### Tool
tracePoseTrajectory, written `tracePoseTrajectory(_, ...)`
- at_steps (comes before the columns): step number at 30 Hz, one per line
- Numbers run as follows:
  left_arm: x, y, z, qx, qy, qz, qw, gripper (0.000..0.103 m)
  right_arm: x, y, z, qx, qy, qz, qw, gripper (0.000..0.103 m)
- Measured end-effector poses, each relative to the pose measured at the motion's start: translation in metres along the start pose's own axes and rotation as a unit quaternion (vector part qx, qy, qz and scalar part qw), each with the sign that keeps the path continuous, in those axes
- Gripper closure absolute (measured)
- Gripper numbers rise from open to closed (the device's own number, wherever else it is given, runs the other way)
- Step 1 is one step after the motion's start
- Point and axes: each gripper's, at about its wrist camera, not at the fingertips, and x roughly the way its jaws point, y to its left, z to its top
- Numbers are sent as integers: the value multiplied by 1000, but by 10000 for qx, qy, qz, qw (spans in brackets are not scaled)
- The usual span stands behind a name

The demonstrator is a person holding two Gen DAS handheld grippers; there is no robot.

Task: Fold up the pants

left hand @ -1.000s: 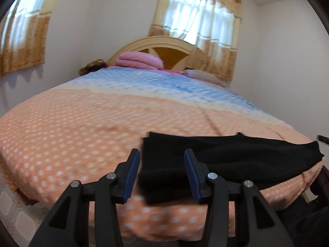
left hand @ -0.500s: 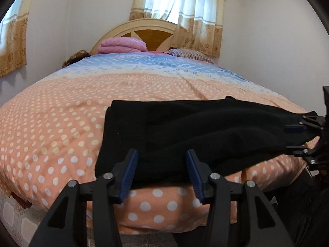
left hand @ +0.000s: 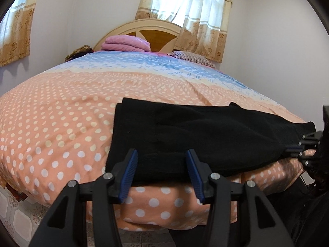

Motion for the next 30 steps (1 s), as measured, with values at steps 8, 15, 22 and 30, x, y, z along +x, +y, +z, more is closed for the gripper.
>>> tracePoseTrajectory(8, -10, -10, 12, 66, -229, 80, 9997, 34, -13, -16, 3, 189, -163, 166, 9996, 52)
tracePoseTrajectory(15, 11, -28, 34, 442, -200, 150, 9987, 34, -26, -74, 37, 1356, -476, 738, 9869, 52)
tracePoseTrajectory(22, 39, -27, 37, 347, 53, 213, 9992, 34, 42, -127, 93, 2722, -133, 1410, 9518, 54)
tracePoseTrajectory(30, 45, -27, 20, 546, -2, 302, 9981, 28, 137, -135, 113, 3737, 704, 2581, 8881, 76)
